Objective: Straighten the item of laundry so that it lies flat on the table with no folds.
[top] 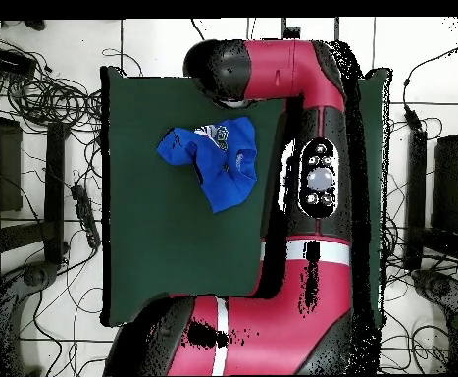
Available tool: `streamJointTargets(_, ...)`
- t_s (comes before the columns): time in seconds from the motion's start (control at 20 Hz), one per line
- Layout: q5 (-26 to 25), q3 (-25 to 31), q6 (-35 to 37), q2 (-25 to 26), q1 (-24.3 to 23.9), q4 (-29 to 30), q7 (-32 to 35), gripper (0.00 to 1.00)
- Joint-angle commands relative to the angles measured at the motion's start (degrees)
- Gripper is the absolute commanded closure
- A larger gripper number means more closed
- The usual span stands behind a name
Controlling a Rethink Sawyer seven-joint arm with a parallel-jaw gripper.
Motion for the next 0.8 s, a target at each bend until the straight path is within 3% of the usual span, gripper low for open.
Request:
streamJointTargets(0.05, -2.0, 2.9, -4.2, 2.6, 1.0, 12.6, -8.2, 1.0)
streamJointTargets(0.8, -2.1, 3.4, -9.9, 3.8, -0.1, 15.5, -6.0, 1.0)
